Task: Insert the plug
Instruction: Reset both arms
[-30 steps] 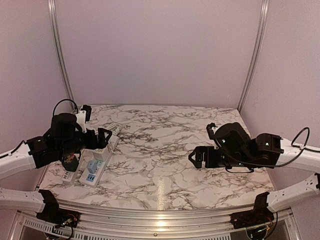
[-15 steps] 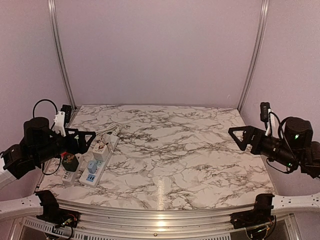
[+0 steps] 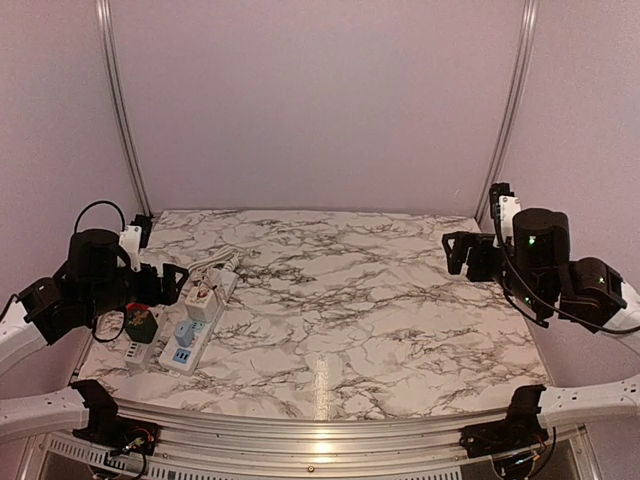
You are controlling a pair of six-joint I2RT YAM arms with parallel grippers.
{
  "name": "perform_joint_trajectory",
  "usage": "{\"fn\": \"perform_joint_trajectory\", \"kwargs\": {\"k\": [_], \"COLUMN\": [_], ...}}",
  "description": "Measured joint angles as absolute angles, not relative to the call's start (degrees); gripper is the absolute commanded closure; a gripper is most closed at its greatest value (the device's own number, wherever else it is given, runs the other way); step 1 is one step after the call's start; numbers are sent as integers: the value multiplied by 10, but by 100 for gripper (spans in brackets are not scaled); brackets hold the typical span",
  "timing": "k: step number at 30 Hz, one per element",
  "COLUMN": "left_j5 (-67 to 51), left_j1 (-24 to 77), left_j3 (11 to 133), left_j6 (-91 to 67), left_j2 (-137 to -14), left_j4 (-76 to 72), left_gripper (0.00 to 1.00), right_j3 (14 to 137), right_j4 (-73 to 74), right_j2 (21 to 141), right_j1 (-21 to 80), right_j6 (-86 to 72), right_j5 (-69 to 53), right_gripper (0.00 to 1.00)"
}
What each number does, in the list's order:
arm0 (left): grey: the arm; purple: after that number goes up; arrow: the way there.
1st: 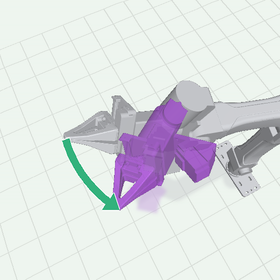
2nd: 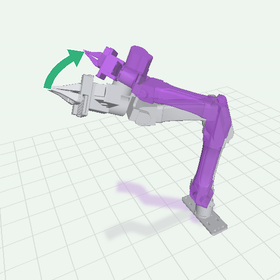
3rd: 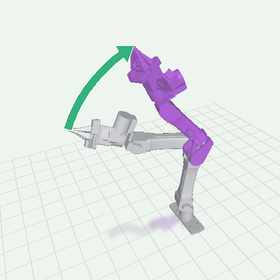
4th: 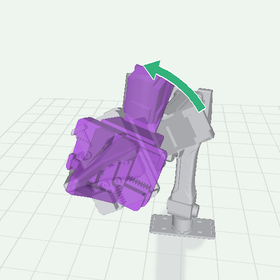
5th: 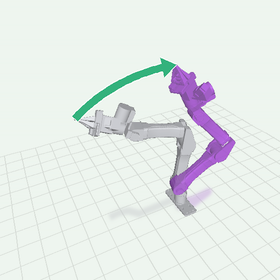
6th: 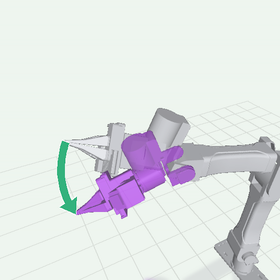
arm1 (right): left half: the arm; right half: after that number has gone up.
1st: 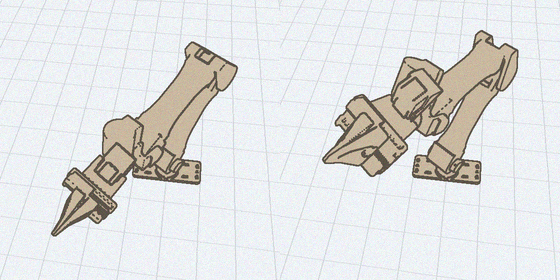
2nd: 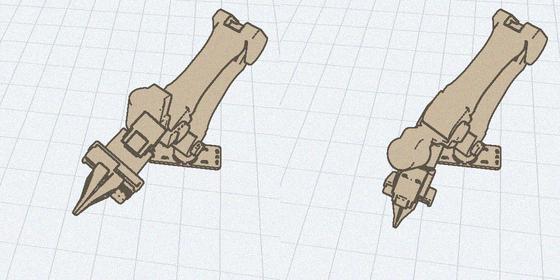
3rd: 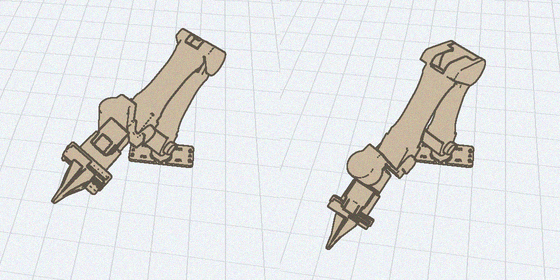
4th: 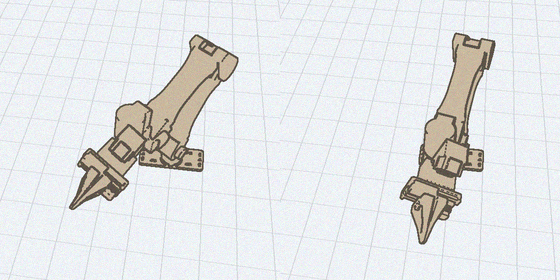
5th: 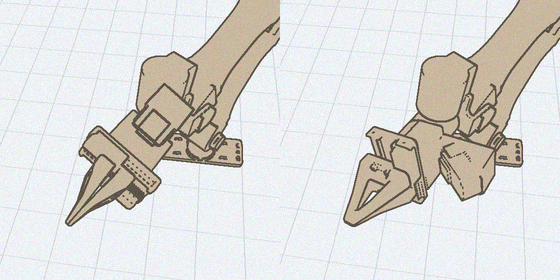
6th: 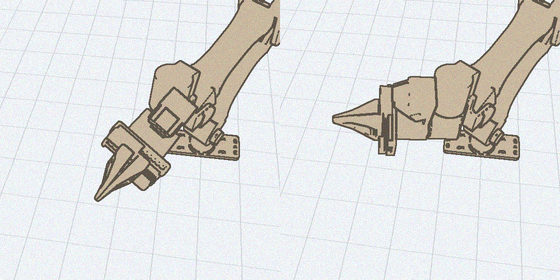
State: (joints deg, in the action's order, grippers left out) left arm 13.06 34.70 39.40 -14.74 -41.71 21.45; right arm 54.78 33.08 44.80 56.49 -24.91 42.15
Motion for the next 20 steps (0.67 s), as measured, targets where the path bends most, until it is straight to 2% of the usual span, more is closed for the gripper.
{"fn": "perform_joint_trajectory", "kwargs": {"k": [5, 7, 12, 20], "left_j5": [109, 104, 84, 81], "left_j1": [293, 287, 287, 287], "left_j3": [411, 417, 415, 415], "left_j6": [-140, -139, -130, -108], "left_j2": [-427, -427, -390, -319], "left_j4": [217, 216, 210, 183], "left_gripper": [1, 1, 1, 1], "right_j3": [549, 549, 542, 535], "right_j4": [319, 316, 293, 279], "right_j2": [479, 480, 421, 274], "right_j1": [409, 379, 373, 371], "right_j6": [-217, -206, -188, -166], "right_j5": [349, 313, 218, 184], "right_gripper": [2, 2, 2, 1]}}
